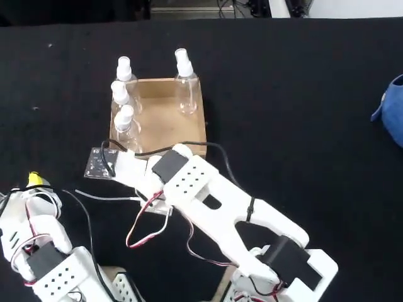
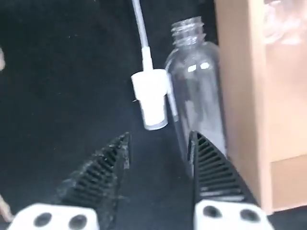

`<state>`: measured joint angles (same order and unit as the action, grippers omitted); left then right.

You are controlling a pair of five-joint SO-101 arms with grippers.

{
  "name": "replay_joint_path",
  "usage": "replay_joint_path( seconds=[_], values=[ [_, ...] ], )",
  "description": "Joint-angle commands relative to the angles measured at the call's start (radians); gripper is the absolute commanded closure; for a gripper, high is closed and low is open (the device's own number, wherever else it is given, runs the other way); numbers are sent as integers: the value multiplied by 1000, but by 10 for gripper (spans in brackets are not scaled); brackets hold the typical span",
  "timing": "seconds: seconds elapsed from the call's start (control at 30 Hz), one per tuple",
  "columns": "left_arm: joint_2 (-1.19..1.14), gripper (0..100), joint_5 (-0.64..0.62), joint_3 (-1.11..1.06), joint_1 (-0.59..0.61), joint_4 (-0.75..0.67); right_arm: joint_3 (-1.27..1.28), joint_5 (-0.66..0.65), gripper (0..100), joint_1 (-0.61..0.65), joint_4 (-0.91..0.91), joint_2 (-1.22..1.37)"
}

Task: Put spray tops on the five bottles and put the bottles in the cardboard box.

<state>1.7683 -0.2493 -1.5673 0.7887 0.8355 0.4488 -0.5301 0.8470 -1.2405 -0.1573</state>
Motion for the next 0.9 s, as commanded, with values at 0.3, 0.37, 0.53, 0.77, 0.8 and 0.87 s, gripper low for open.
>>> replay_joint_path(
  seconds=[0.3, 0.37, 0.53, 0.77, 0.8, 0.87],
  values=[
    [11, 970, -8, 48, 8, -25, 177, -160, 828, -112, 292, -2],
    [11, 970, -8, 48, 8, -25, 182, -160, 828, -112, 304, -8],
    [11, 970, -8, 48, 8, -25, 153, -160, 828, -106, 282, -12],
    [11, 970, -8, 47, 7, -32, 189, -160, 828, -110, 367, -1],
    [11, 970, -8, 41, 7, -43, 199, -158, 828, -110, 387, -1],
    [11, 970, -8, 39, 7, -51, 213, -158, 828, -110, 416, -1]
  ],
)
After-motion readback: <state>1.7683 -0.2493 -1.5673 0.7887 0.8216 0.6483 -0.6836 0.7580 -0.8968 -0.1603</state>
